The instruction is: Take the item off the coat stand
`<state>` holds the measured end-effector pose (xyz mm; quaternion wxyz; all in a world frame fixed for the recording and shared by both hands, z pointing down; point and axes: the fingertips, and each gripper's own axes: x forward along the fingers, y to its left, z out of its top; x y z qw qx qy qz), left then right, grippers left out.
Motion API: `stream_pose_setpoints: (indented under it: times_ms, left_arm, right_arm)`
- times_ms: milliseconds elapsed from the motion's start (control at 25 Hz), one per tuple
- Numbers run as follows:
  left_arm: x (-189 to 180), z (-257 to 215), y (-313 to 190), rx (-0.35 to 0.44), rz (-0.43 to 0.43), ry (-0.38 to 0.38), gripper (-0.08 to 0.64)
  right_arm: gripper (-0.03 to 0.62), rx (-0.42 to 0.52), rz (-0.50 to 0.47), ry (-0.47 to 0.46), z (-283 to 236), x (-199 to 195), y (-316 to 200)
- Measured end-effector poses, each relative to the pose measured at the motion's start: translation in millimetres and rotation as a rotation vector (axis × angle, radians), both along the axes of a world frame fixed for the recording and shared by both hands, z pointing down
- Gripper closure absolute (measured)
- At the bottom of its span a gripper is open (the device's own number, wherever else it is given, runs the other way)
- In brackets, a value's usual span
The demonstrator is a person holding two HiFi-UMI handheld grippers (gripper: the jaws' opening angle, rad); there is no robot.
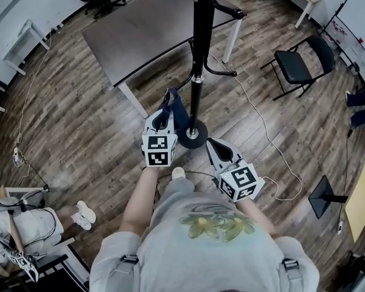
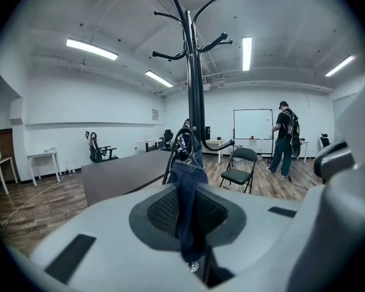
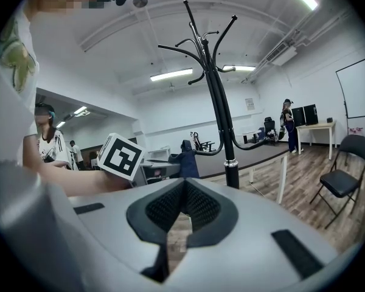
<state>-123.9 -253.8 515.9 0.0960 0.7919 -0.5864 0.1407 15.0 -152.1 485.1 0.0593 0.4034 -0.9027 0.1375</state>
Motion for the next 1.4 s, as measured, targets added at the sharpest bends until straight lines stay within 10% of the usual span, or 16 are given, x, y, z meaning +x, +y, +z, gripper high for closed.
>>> stream_pose_setpoints:
  times_ms: [1400]
  left_arm:
    - [32, -16, 121, 0.028, 0.028, 0.040, 0.515]
  right_arm:
    - [0.586, 0.063, -0.096, 0.026, -13, -24, 46]
